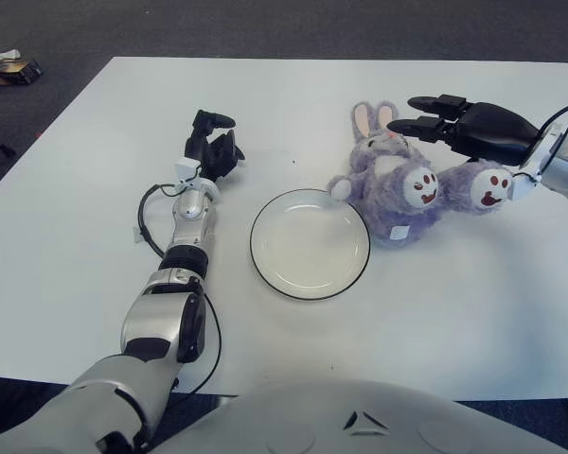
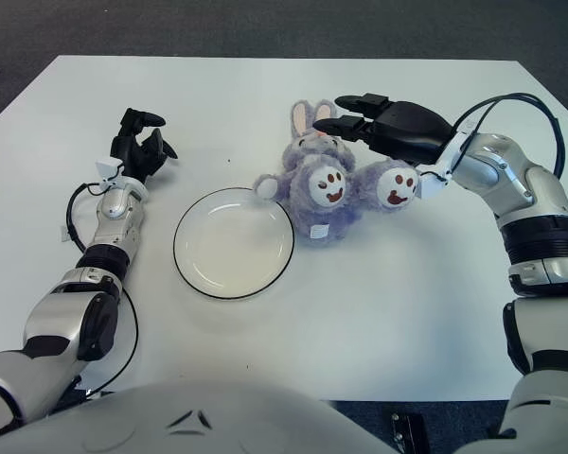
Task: Put the doll into the plate.
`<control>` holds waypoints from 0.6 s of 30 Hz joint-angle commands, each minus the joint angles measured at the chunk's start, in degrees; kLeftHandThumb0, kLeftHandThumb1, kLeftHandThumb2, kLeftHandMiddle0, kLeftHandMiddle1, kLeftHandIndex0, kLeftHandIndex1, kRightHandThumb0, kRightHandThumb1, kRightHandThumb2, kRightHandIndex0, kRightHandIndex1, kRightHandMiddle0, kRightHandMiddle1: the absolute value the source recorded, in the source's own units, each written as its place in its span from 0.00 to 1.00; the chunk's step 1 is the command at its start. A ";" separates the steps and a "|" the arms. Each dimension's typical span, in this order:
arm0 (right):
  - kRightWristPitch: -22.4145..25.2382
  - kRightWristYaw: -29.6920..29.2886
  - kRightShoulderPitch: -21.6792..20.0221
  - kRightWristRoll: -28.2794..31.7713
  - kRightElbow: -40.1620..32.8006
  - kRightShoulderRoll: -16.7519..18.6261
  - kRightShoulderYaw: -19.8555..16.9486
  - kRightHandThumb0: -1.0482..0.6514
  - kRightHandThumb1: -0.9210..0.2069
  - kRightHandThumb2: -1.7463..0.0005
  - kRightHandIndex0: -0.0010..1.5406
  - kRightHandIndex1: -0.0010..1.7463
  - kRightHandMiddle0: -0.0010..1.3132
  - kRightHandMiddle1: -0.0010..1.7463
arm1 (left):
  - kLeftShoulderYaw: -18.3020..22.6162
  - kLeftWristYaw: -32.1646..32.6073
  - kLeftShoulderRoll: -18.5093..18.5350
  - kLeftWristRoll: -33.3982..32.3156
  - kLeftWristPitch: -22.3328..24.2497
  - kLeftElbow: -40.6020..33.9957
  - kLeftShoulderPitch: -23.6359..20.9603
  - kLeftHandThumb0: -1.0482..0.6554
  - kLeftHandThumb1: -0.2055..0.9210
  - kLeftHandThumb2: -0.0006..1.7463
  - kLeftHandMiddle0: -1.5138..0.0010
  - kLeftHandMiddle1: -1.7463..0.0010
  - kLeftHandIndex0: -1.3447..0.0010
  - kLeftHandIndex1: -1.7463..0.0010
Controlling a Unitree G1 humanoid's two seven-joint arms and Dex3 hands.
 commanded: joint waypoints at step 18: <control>-1.42 8.05 -5.10 3.79 0.73 3.64 2.21 0.23 0.00 0.99 0.00 0.00 0.10 0.00 | -0.60 0.10 -1.29 0.99 -0.94 3.14 4.28 0.40 0.87 0.40 0.46 0.00 0.78 0.00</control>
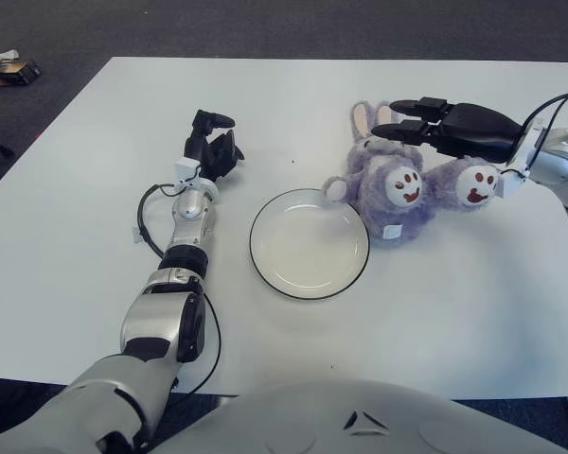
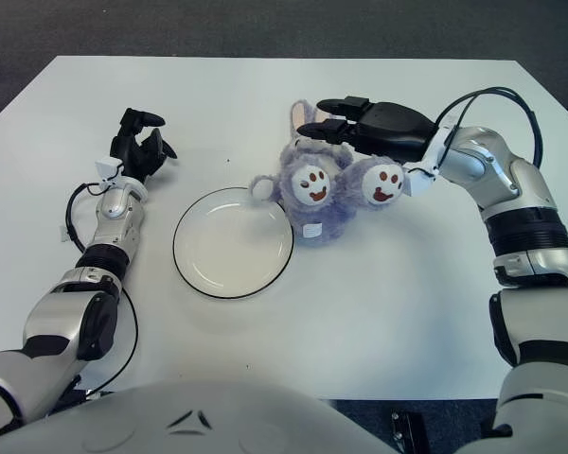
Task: Put the doll into the plate.
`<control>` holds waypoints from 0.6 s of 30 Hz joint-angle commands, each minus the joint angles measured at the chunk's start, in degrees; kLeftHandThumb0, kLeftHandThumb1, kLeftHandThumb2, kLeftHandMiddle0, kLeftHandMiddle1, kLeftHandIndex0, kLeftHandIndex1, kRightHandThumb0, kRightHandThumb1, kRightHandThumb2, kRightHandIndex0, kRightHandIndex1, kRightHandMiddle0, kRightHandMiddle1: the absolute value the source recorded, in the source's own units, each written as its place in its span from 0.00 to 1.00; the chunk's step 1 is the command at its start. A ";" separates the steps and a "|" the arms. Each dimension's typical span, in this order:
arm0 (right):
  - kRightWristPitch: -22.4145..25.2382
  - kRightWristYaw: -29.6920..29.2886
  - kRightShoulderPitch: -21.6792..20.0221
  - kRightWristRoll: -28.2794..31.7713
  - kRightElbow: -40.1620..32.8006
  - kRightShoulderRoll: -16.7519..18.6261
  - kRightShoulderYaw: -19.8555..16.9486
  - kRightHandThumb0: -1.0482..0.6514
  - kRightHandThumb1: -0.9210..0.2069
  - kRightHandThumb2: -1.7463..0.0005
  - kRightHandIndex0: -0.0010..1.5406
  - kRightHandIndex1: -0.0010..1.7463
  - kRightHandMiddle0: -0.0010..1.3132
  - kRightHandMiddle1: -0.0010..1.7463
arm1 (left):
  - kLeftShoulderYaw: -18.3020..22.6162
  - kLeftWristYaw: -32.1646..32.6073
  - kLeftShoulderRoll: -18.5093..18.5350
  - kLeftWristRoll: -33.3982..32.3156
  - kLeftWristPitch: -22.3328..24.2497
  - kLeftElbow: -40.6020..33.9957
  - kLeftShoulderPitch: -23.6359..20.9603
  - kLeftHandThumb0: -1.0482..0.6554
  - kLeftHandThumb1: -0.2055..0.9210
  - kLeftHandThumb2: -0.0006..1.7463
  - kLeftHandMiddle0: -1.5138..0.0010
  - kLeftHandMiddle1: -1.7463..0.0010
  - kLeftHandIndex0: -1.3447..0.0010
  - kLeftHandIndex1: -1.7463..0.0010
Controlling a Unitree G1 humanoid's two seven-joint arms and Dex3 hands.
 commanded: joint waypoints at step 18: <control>3.41 16.27 -7.05 6.40 3.92 3.87 5.29 0.21 0.00 0.97 0.01 0.00 0.10 0.00 | -1.22 0.63 -1.80 1.37 -1.23 2.70 4.70 0.40 0.87 0.40 0.46 0.00 0.78 0.00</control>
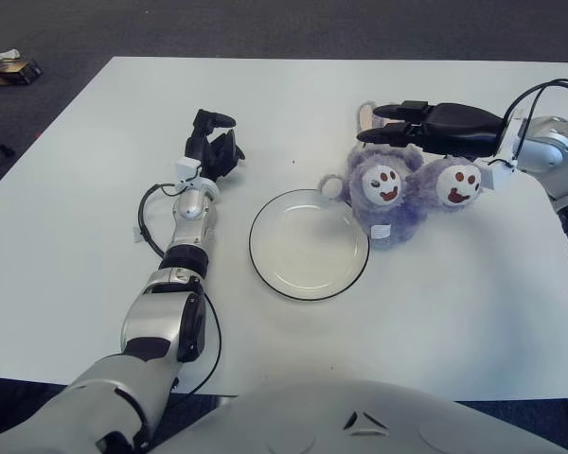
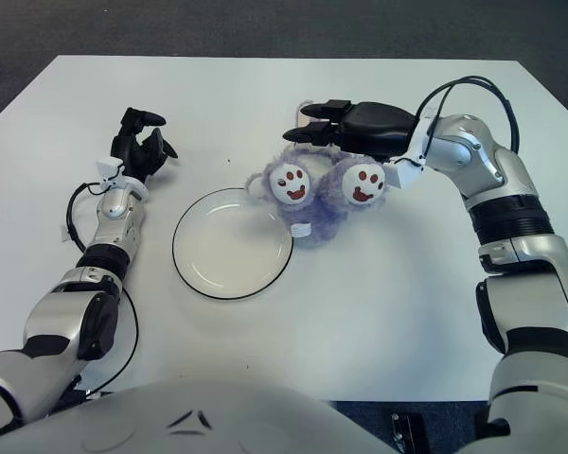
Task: Put the doll into the plate.
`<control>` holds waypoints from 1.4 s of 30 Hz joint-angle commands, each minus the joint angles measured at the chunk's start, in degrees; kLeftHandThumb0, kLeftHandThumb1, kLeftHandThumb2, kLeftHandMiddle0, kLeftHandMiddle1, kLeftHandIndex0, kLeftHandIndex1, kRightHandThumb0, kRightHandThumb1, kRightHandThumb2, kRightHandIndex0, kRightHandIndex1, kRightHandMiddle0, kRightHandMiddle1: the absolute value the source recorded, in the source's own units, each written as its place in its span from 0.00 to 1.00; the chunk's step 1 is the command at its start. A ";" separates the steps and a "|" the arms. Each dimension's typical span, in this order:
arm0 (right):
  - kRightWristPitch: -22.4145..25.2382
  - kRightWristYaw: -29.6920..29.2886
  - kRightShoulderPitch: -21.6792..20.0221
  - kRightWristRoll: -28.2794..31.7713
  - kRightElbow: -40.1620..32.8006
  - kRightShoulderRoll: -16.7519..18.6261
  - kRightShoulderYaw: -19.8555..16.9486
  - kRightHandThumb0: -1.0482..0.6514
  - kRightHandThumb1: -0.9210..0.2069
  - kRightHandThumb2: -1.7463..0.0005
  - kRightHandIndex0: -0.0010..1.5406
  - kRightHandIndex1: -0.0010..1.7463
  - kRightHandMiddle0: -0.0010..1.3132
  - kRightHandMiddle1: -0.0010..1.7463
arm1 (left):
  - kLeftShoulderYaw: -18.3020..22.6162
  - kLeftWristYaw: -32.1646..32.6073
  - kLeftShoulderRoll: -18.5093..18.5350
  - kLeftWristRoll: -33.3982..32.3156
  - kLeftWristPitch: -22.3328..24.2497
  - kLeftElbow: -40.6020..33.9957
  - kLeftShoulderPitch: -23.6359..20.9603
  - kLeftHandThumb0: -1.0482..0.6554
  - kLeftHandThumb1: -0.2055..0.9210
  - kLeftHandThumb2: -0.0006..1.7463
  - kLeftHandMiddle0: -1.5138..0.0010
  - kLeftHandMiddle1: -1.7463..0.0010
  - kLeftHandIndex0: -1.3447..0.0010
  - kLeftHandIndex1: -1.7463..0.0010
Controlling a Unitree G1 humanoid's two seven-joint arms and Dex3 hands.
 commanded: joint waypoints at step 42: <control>14.49 48.47 -19.23 5.75 21.21 10.62 12.23 0.13 0.00 0.95 0.05 0.01 0.08 0.00 | -2.00 2.69 -3.87 2.39 -0.87 -2.17 7.12 0.40 0.87 0.41 0.45 0.00 0.78 0.00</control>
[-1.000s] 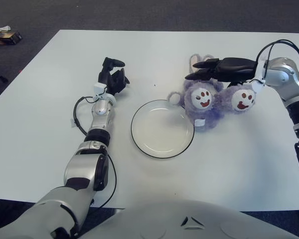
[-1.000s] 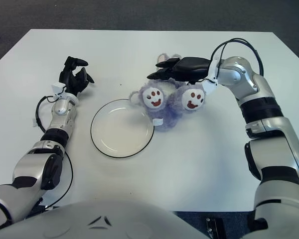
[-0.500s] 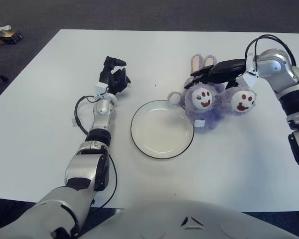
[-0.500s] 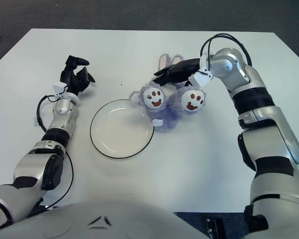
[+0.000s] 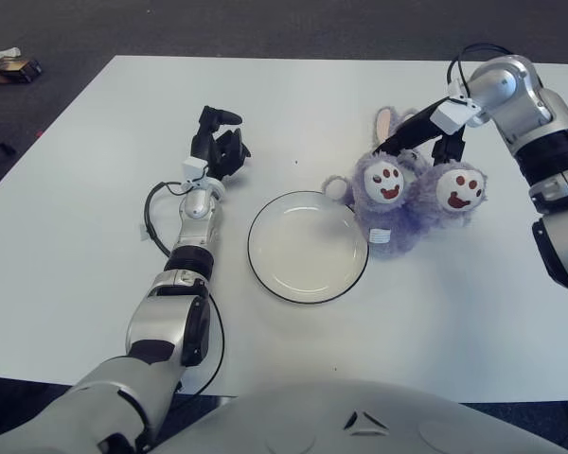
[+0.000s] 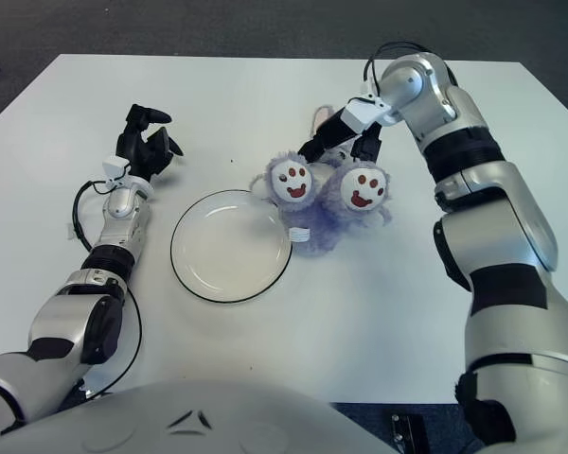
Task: Put the doll into the plate.
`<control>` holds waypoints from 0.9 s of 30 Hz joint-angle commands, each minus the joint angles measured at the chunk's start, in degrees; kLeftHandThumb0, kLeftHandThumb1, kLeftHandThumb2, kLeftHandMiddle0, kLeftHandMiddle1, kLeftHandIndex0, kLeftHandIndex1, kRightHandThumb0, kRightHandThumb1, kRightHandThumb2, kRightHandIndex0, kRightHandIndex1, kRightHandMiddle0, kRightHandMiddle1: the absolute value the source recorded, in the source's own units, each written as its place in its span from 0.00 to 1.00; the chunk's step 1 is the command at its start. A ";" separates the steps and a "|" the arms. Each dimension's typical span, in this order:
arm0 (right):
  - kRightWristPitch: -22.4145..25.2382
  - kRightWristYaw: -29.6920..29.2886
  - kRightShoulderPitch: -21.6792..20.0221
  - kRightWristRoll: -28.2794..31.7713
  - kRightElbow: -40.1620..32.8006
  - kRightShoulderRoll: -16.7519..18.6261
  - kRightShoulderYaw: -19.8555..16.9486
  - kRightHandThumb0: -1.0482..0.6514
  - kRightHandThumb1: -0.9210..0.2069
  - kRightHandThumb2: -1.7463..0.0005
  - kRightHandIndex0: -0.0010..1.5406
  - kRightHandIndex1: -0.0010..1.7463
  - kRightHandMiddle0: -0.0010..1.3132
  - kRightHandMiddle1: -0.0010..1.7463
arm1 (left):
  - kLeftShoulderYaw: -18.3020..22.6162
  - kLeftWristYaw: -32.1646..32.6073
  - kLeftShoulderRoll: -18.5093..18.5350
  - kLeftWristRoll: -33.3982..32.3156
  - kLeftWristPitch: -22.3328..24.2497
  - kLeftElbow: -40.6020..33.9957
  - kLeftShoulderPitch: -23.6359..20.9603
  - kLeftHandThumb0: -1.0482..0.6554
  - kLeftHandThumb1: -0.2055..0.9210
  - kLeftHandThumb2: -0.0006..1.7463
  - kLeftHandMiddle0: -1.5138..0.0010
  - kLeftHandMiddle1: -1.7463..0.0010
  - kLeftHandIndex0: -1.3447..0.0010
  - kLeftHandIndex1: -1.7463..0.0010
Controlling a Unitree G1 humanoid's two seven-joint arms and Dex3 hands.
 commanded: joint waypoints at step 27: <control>-0.98 -27.20 9.61 -17.96 -5.33 -5.86 0.76 0.28 0.05 1.00 0.26 0.01 0.51 0.10 | -1.14 1.69 -2.19 1.19 1.34 -1.60 7.22 0.40 0.87 0.40 0.45 0.00 0.78 0.00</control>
